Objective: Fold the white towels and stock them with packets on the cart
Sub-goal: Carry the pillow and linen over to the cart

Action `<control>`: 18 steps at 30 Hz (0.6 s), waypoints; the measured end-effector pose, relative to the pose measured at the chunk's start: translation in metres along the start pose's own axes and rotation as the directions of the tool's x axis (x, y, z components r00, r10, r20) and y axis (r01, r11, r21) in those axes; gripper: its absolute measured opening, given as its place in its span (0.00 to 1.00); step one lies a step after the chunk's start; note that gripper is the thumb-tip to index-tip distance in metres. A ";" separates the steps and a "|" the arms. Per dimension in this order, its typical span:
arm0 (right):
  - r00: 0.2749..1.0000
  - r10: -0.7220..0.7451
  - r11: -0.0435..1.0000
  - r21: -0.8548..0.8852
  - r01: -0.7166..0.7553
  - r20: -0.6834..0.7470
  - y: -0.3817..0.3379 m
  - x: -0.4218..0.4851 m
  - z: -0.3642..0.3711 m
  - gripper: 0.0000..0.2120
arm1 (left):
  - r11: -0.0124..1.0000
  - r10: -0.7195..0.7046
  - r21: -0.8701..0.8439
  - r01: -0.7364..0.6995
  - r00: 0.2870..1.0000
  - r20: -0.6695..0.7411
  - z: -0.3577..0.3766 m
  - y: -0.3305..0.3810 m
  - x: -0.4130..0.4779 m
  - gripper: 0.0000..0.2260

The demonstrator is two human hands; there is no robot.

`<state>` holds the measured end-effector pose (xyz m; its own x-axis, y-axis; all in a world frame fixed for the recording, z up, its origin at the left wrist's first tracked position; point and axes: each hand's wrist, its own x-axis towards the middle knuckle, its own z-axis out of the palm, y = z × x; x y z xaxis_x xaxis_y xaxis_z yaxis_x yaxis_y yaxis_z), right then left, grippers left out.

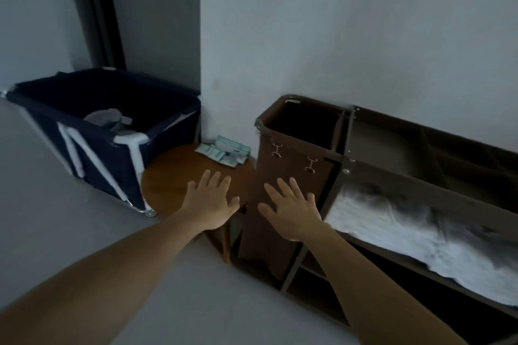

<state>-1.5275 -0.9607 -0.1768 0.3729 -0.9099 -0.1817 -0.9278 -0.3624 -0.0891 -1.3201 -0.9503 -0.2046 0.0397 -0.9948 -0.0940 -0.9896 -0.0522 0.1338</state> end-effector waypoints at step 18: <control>0.961 -0.264 0.963 0.080 0.257 0.082 -0.292 0.271 0.014 0.30 | 0.946 -0.324 0.002 0.324 0.945 -0.043 -0.039 -0.358 0.107 0.32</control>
<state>-1.1551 -1.0987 -0.2137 0.6041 -0.7625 -0.2314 -0.7963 -0.5668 -0.2112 -0.9565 -1.0419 -0.2236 0.3639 -0.9271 -0.0898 -0.9236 -0.3716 0.0936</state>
